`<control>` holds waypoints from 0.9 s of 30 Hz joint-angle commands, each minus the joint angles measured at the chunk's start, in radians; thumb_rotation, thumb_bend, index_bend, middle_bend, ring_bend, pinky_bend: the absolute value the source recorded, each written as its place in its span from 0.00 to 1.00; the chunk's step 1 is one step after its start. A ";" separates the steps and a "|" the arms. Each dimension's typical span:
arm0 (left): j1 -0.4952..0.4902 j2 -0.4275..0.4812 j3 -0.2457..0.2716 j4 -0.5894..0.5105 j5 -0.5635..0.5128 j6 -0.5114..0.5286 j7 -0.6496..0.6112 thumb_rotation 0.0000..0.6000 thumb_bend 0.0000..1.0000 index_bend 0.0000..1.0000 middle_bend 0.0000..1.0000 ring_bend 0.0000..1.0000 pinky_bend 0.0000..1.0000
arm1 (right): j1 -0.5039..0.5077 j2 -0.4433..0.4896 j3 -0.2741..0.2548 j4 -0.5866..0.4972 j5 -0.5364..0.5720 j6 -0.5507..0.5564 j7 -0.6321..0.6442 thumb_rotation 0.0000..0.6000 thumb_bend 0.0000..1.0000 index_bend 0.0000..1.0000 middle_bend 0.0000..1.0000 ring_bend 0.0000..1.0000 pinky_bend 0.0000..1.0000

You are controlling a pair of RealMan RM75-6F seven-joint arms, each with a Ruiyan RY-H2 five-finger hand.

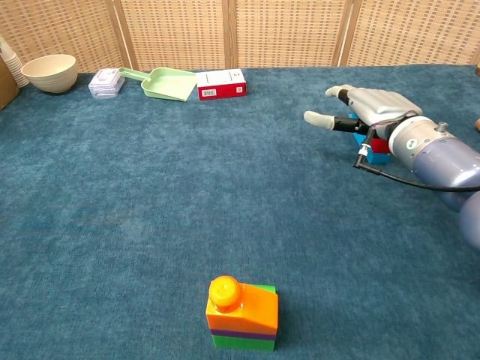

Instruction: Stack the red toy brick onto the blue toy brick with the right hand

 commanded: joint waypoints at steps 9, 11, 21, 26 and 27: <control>0.003 -0.002 0.001 0.002 -0.002 0.002 -0.002 0.95 0.41 0.37 0.19 0.16 0.00 | 0.012 -0.013 0.002 0.038 -0.002 -0.037 0.021 0.00 0.05 0.00 0.00 0.00 0.00; 0.003 -0.002 0.001 0.003 -0.001 0.002 -0.003 0.95 0.41 0.37 0.19 0.16 0.00 | 0.013 -0.015 0.003 0.041 -0.003 -0.039 0.024 0.00 0.05 0.00 0.00 0.00 0.00; 0.006 -0.003 0.001 0.009 -0.004 0.005 -0.007 0.95 0.41 0.37 0.19 0.16 0.00 | 0.021 -0.020 0.009 0.057 -0.011 -0.036 0.025 0.00 0.05 0.00 0.00 0.00 0.00; 0.001 0.000 -0.004 0.005 0.003 0.008 -0.007 0.95 0.41 0.37 0.19 0.16 0.00 | 0.015 0.029 0.023 -0.011 -0.029 0.008 0.013 0.00 0.05 0.00 0.00 0.00 0.00; 0.000 0.000 -0.005 0.004 0.005 0.009 -0.006 0.94 0.42 0.37 0.19 0.16 0.00 | 0.012 0.042 0.027 -0.031 -0.031 0.019 0.009 0.00 0.05 0.00 0.00 0.00 0.00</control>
